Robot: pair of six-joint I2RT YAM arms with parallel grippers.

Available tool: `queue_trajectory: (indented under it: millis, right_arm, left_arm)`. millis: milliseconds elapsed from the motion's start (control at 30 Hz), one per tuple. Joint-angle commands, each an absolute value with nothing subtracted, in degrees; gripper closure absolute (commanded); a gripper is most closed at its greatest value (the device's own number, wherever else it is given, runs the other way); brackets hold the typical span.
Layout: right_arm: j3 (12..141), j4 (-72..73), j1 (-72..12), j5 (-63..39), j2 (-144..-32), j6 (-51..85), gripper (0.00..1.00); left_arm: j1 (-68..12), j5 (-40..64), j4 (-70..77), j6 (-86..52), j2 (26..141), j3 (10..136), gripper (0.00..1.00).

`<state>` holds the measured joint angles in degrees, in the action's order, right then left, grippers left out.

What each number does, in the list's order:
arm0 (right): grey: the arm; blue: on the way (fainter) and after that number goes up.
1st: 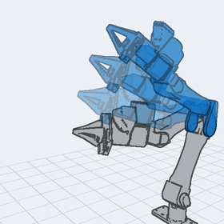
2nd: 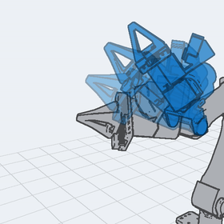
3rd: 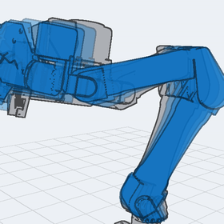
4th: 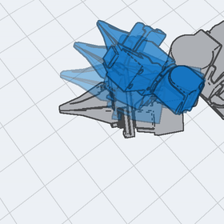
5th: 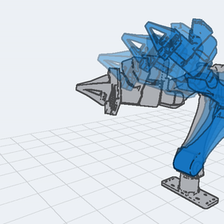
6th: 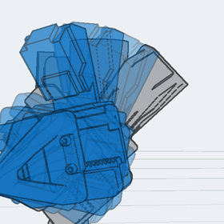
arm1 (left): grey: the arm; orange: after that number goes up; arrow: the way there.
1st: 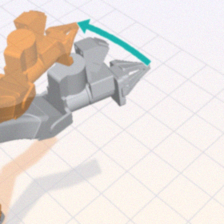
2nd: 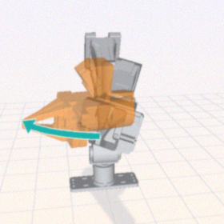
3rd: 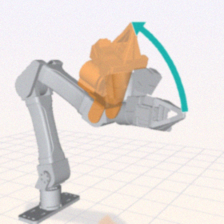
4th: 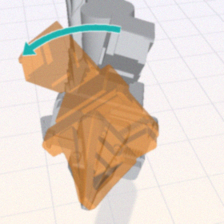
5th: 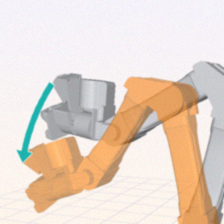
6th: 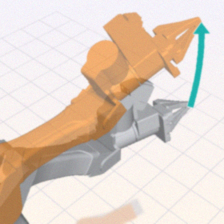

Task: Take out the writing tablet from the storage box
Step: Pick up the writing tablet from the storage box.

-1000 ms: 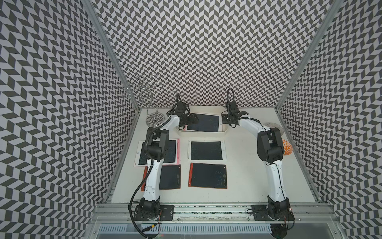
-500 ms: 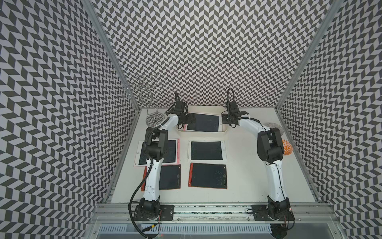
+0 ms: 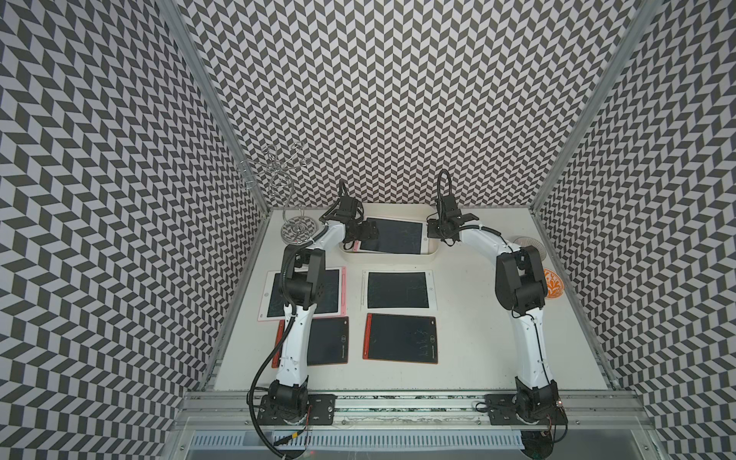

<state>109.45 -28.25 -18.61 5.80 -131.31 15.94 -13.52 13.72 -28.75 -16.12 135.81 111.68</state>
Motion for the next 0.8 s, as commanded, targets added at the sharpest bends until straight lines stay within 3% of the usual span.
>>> queue_trajectory:
  millis: [0,767]
  right_arm:
    - [111.09,-26.67,-18.67,5.3,-132.33,16.17,0.97]
    - [111.24,-25.92,-19.01,2.2,-132.71,16.41,0.97]
  left_arm:
    - [-14.99,16.02,-29.84,-17.43,136.38,113.17,0.01]
    - [-18.04,24.45,-33.84,-21.74,130.83,119.13,0.01]
